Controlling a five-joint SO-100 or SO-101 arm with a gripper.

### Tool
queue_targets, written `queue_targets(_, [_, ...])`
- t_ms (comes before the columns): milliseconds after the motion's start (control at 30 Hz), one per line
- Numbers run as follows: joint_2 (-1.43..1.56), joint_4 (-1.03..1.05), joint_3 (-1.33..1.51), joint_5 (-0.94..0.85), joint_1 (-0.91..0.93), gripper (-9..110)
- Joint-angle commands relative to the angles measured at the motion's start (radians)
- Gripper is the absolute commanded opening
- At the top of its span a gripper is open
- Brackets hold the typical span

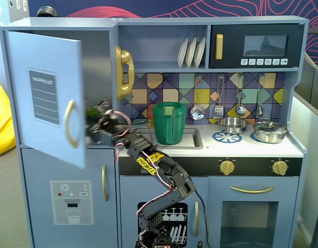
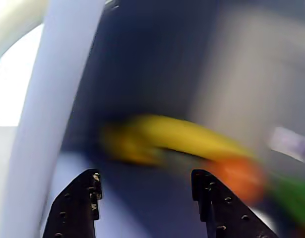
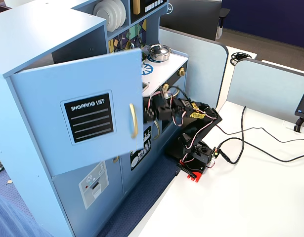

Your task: Open the left cabinet door

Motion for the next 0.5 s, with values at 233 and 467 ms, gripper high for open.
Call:
queue_targets(233, [0.097,0.097,0.064,0.15,0.387,15])
queue_targets(467, [0.347,0.692,0.416,0.416,0.891,15])
